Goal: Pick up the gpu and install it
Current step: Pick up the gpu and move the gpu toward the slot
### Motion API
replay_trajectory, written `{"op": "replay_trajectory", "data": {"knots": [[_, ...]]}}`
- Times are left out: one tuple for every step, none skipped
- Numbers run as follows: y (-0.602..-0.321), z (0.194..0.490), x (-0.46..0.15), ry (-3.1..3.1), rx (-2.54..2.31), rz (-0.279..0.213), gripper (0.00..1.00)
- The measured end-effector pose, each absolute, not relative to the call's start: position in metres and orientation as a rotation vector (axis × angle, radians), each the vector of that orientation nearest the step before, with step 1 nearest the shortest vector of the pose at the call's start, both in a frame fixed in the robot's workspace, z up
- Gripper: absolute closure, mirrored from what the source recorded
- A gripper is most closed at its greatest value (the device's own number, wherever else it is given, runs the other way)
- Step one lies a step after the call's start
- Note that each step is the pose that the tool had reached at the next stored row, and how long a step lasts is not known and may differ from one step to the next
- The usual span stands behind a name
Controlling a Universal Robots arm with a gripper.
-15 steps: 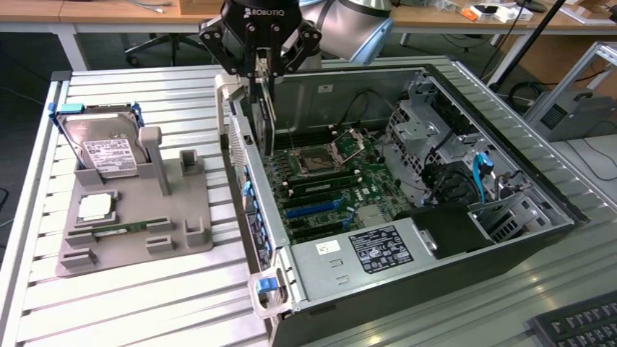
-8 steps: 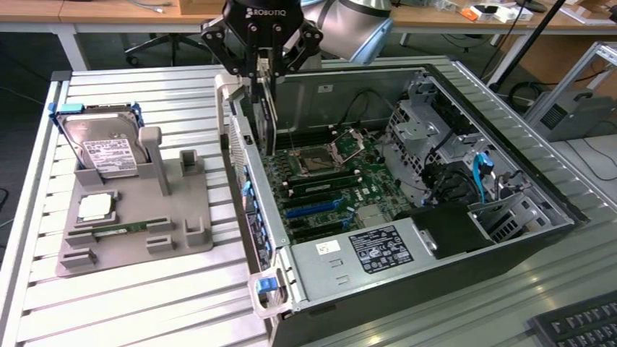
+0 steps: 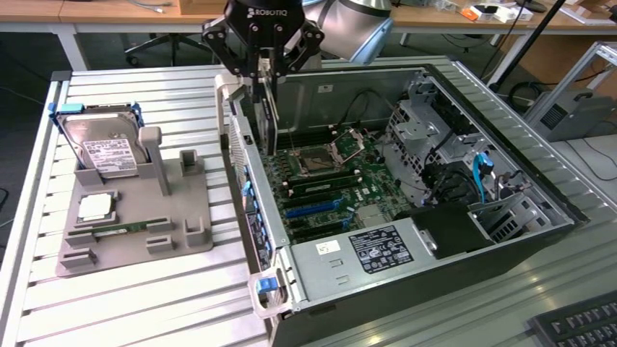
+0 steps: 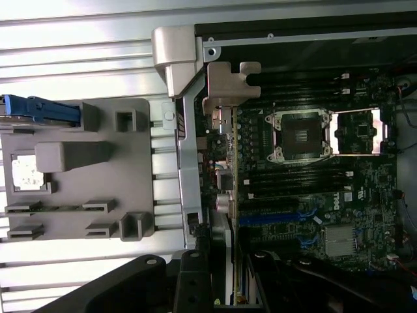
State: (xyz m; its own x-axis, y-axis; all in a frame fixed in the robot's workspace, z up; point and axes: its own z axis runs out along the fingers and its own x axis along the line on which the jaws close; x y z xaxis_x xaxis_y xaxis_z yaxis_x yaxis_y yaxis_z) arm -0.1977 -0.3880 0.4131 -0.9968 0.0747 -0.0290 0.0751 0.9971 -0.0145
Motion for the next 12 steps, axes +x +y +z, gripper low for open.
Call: {"op": "replay_trajectory", "data": {"knots": [[-0.388, 0.4131, -0.1975, 3.111, 0.117, -0.024, 0.73], [-0.388, 0.4132, -0.197, 3.111, 0.117, -0.025, 0.73], [-0.388, 0.4132, -0.1965, 3.111, 0.117, -0.025, 0.73], [-0.388, 0.4132, -0.196, 3.111, 0.117, -0.025, 0.73], [-0.388, 0.4131, -0.1954, 3.111, 0.117, -0.025, 0.73], [-0.388, 0.4131, -0.1947, 3.111, 0.117, -0.025, 0.73], [-0.388, 0.413, -0.1939, 3.111, 0.117, -0.026, 0.73], [-0.388, 0.413, -0.1929, 3.111, 0.117, -0.026, 0.73], [-0.388, 0.413, -0.192, 3.111, 0.117, -0.027, 0.73], [-0.388, 0.4129, -0.1911, 3.111, 0.117, -0.027, 0.73], [-0.388, 0.4128, -0.1901, 3.111, 0.117, -0.027, 0.73], [-0.388, 0.4127, -0.189, 3.111, 0.117, -0.028, 0.73]]}}
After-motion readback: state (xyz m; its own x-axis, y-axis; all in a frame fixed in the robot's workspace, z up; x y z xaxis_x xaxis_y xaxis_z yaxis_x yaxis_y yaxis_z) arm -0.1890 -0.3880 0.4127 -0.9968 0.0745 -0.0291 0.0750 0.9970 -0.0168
